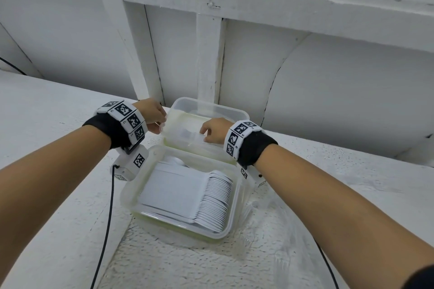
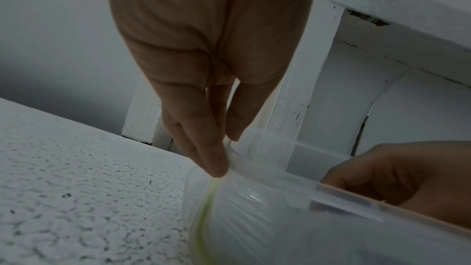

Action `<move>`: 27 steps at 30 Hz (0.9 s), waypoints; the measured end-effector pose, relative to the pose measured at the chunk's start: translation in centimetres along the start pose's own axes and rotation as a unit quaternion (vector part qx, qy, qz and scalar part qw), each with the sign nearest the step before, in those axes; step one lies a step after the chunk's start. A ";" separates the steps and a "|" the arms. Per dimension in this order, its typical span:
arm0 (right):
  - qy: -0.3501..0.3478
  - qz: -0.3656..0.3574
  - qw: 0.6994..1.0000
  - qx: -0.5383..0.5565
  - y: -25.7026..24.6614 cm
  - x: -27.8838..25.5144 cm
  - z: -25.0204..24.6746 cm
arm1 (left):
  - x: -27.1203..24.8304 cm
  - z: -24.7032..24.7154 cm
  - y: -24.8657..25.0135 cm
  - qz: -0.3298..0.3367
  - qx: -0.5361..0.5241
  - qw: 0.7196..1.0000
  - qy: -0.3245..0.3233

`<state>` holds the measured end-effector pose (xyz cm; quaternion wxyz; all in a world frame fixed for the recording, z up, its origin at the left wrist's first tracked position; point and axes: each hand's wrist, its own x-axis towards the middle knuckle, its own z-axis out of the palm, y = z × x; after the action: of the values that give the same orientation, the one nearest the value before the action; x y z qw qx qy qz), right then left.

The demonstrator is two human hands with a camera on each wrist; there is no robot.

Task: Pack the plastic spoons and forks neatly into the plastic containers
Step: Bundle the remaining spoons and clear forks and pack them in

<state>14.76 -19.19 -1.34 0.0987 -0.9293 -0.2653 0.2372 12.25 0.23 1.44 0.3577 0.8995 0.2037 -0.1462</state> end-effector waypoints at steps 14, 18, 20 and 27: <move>0.012 0.004 0.999 0.031 -0.1 -0.4 0.2 | -0.2 -0.1 0.0 0.002 0.002 1.000 -0.006; 0.016 -0.005 1.000 0.010 0.3 -0.3 0.6 | -0.2 -0.1 0.1 -0.002 -0.001 1.000 -0.006; 0.031 -0.020 0.999 -0.003 0.2 -0.4 0.6 | -0.2 -0.1 0.0 -0.003 -0.002 1.000 -0.006; 0.002 -0.038 0.999 -0.006 -0.2 -0.6 -0.2 | -0.1 -0.1 0.1 -0.010 -0.009 1.000 -0.008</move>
<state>14.36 -19.36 -0.85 0.1025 -0.9197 -0.3016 0.2297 12.20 0.23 1.60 0.3656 0.8932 0.2109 -0.1548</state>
